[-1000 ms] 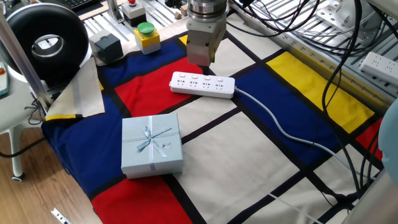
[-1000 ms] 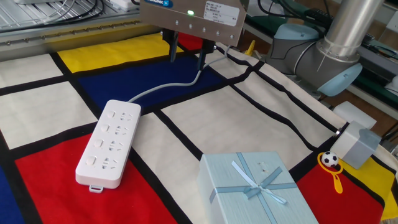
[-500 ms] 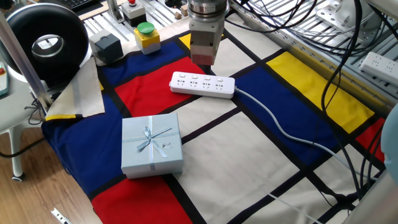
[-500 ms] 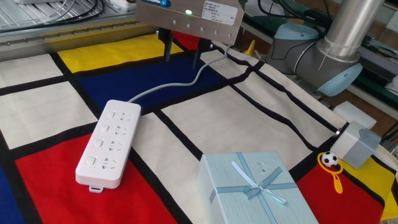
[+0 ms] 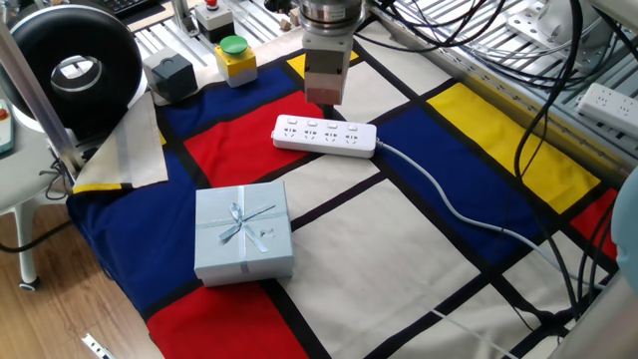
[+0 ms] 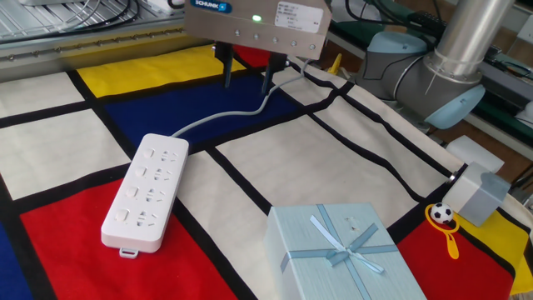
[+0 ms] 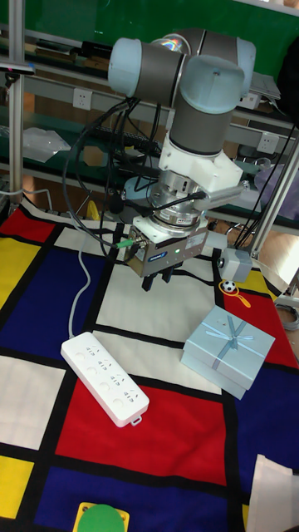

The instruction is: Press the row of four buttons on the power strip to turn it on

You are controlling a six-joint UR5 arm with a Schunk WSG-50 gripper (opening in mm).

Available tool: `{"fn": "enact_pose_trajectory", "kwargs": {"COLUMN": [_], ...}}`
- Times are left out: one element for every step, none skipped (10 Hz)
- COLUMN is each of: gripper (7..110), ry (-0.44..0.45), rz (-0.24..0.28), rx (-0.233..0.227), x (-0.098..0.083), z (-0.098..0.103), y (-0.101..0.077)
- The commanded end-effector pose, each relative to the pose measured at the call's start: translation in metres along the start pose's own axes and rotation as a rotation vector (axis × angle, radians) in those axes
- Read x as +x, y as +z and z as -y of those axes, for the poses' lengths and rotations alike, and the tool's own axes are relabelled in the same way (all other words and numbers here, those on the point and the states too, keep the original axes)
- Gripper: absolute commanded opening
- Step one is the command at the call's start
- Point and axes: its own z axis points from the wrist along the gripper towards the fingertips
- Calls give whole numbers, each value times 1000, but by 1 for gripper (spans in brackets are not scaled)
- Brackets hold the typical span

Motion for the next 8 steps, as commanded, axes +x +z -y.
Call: {"fn": "enact_pose_trajectory", "kwargs": {"gripper": [44, 44, 44, 44, 44, 44, 44, 44], "ry": [-26, -29, -32, -37, -42, -51, -66, -80], "rz": [0, 1, 10, 19, 26, 24, 23, 16], "rx": [34, 35, 21, 10, 3, 5, 8, 11], "x": [-1, -5, -10, -17, -23, -27, -31, -33], "z": [25, 33, 38, 44, 51, 62, 78, 93], "y": [6, 9, 14, 19, 25, 30, 35, 38]}}
